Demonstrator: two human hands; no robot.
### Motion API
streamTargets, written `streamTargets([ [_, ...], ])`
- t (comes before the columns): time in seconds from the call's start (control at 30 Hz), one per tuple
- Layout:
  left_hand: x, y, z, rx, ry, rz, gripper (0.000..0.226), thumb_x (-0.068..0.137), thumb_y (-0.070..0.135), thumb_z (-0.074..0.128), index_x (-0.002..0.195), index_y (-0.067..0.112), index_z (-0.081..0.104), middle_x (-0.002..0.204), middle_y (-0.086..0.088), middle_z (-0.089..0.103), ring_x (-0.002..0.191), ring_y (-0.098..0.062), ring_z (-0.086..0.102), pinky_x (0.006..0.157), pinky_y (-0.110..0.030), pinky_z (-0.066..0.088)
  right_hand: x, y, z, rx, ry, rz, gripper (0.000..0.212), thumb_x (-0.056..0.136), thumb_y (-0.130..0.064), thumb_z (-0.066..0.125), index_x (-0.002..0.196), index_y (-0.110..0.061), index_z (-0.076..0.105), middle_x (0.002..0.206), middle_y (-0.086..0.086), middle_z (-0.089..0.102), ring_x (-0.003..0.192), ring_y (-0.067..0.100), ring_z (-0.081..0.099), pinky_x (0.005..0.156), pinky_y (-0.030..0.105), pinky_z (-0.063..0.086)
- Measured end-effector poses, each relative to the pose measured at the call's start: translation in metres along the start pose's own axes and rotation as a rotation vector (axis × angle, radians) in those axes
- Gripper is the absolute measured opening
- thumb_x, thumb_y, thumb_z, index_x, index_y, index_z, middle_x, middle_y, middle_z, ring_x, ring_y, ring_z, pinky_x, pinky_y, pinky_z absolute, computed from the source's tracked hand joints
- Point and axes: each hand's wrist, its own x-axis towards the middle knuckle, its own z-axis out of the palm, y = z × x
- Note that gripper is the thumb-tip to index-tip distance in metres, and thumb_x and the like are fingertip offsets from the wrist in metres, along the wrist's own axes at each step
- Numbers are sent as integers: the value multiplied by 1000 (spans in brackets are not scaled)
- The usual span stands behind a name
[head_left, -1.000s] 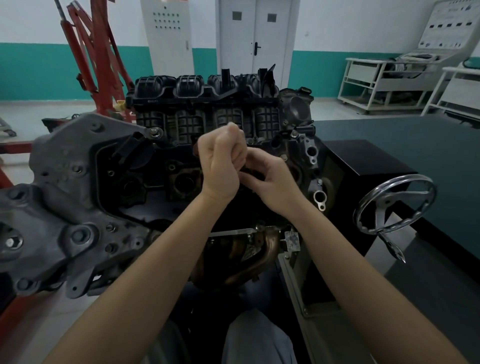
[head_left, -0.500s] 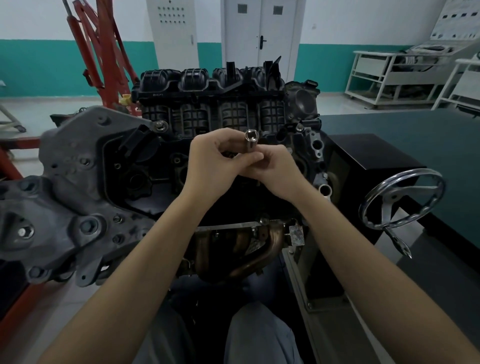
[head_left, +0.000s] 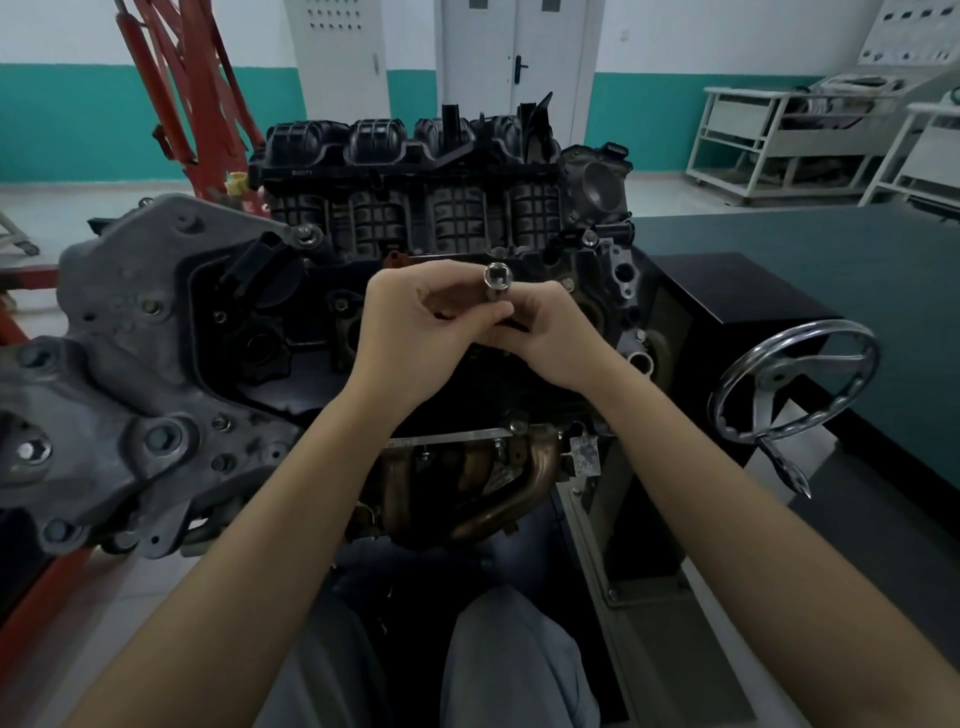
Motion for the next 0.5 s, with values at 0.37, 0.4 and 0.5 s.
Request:
streamTargets([
  [0.37,-8,4,4,39,53,-4,30,72,1,80,93,21,71,85,12,70,83,-3,70,77,-19,55,-1,1,1,71,31,5,25,78,7,72,101,0,68,97,15,71,93,24,69,85,35,55],
  [0.4,-8,3,2,7,40,2,33,73,-2,78,96,19,70,87,12,70,84,-3,70,78,-19,54,-1,1,1,59,-2,-10,28,81,8,68,107,-3,66,100,11,70,95,18,68,86,31,54],
  [0.5,-6,2,-4,-58,-60,24,35,75,-9,74,103,10,69,92,0,72,90,-10,71,82,-24,55,-1,2,1,24,-1,-17,22,82,8,67,103,2,68,97,16,71,92,19,68,82,28,54],
])
